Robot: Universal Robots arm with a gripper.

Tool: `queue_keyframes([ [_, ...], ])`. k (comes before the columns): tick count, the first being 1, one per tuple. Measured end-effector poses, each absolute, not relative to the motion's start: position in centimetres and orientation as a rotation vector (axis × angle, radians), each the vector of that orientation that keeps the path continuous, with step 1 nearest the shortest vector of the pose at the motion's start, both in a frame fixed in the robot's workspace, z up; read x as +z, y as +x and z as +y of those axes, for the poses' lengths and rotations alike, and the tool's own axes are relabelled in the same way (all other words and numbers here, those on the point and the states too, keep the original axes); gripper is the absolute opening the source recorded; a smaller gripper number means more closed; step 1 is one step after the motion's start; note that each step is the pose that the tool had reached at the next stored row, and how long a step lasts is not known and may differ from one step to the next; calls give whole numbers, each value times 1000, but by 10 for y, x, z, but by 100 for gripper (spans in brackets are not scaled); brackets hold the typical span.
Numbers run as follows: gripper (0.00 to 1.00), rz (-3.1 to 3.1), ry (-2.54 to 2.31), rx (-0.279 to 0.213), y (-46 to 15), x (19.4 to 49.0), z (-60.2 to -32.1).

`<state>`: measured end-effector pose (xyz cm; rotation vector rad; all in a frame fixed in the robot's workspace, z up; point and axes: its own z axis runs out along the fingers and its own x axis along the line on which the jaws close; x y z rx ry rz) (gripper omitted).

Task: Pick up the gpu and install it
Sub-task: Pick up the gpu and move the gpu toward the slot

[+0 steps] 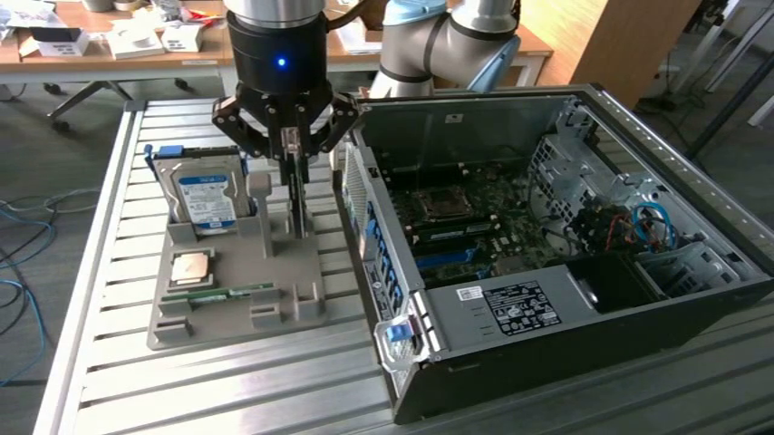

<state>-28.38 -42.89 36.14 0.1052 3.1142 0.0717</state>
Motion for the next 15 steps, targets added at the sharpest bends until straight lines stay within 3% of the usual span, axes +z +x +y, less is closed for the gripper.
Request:
queue_keyframes([
  [15,26,3114,105,72,-284,382,-429],
])
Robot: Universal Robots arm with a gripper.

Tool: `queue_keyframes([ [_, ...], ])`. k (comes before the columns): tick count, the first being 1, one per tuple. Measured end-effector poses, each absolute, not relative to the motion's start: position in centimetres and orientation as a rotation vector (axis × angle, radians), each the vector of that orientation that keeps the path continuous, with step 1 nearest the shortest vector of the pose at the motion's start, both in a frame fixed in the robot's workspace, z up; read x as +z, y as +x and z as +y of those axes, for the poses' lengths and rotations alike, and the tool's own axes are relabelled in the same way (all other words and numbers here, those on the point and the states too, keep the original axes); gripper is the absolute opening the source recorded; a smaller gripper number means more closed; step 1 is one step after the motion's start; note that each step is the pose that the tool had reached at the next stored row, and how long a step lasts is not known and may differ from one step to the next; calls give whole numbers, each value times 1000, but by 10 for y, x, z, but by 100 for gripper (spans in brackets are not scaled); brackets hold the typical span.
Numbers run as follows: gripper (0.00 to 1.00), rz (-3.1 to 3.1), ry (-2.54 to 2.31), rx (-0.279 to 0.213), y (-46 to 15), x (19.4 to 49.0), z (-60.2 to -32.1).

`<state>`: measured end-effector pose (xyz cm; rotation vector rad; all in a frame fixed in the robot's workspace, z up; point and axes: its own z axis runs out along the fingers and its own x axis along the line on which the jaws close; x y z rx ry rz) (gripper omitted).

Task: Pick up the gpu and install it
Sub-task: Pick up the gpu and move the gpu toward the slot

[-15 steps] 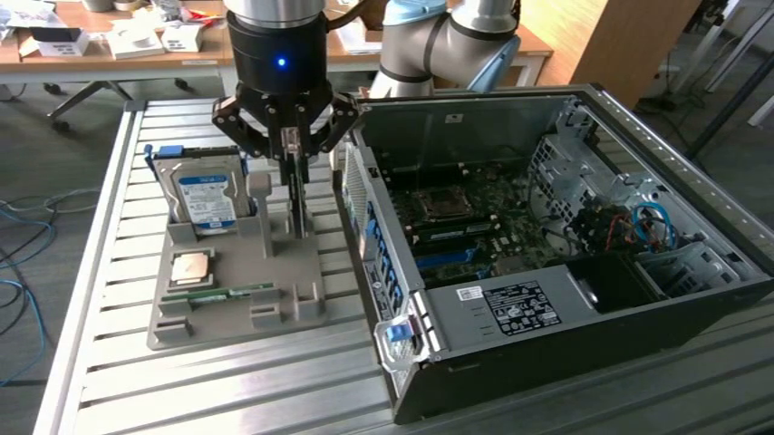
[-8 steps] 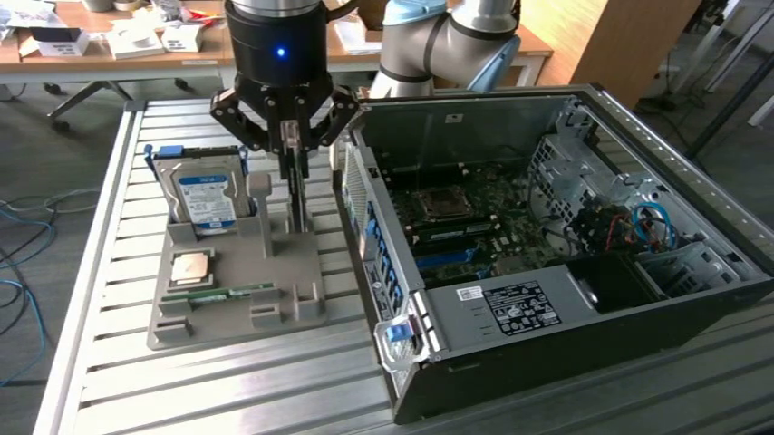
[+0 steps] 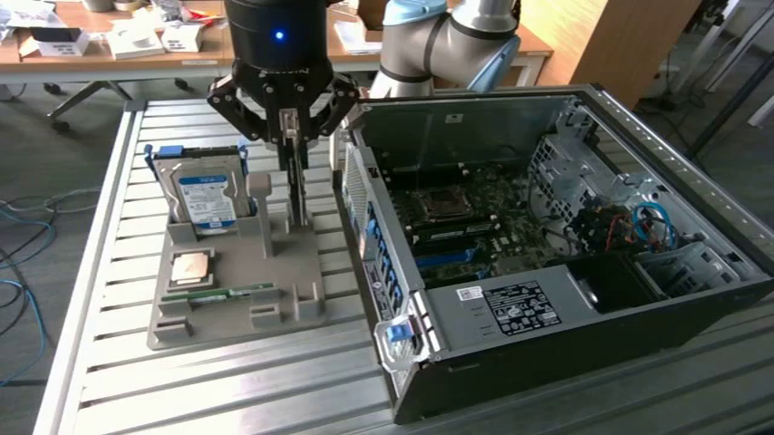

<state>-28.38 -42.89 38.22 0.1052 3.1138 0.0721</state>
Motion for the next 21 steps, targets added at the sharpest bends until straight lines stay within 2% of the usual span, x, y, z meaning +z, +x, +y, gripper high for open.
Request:
queue_keyframes([
  [21,26,3114,105,72,-284,403,-429],
])
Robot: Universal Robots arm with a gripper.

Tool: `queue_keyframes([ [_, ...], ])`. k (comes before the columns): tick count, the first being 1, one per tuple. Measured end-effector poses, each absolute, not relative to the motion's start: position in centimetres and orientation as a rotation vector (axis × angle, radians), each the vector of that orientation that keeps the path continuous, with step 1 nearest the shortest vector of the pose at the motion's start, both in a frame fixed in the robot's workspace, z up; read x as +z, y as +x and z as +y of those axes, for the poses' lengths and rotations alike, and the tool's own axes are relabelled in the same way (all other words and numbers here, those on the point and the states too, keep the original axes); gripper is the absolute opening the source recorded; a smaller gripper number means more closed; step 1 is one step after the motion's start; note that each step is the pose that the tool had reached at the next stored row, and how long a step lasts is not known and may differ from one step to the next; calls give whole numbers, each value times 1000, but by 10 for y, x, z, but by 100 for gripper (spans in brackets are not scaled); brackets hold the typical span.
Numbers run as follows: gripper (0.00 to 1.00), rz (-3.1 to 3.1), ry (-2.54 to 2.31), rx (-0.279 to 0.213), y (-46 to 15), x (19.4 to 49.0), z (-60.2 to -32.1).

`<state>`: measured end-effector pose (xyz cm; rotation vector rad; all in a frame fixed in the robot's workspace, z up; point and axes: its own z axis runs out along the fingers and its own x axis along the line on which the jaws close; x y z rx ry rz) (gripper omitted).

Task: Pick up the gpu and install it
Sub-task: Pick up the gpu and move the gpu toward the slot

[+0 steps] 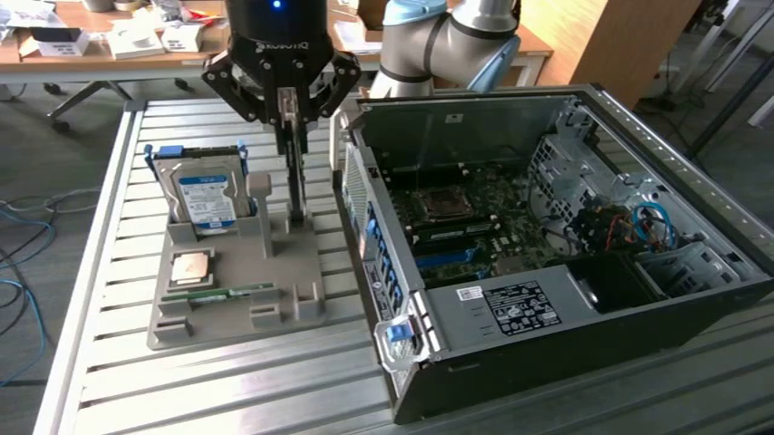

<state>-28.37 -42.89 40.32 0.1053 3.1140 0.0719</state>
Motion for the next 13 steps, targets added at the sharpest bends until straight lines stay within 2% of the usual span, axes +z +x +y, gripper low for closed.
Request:
queue_keyframes([
  [13,26,3114,105,72,-284,422,-429],
])
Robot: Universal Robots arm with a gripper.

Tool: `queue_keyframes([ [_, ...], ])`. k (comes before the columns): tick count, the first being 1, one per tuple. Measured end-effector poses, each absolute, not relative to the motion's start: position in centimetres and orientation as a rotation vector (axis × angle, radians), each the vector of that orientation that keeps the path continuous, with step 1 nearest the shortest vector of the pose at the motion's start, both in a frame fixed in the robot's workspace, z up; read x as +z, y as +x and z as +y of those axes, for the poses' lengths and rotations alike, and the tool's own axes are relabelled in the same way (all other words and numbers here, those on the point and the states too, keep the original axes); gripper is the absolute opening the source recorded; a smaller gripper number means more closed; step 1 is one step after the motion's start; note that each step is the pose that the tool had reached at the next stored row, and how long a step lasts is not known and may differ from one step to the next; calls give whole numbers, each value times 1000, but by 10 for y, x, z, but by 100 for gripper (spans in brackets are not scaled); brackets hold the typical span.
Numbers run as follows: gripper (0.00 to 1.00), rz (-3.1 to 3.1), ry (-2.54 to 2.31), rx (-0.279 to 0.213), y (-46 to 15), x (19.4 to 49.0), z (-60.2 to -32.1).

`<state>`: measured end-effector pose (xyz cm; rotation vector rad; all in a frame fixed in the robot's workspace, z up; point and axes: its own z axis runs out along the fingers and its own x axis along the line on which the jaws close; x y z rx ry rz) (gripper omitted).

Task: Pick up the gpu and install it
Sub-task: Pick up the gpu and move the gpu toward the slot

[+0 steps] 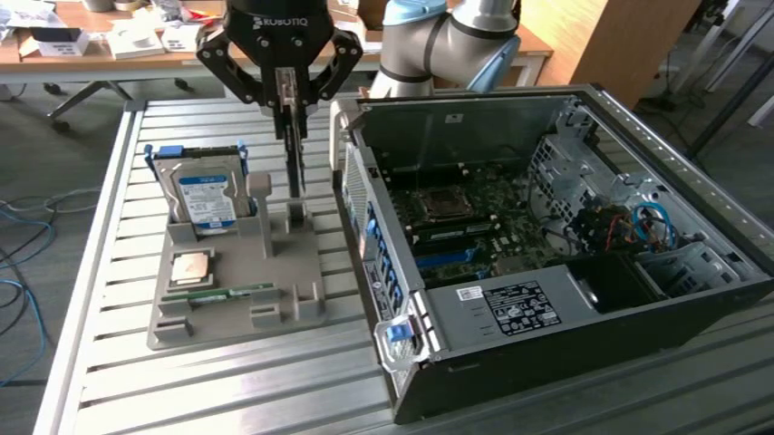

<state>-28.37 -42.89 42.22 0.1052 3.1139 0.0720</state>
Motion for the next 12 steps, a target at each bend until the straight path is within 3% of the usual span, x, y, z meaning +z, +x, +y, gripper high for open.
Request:
queue_keyframes([
  [12,26,3114,105,72,-283,423,-429],
])
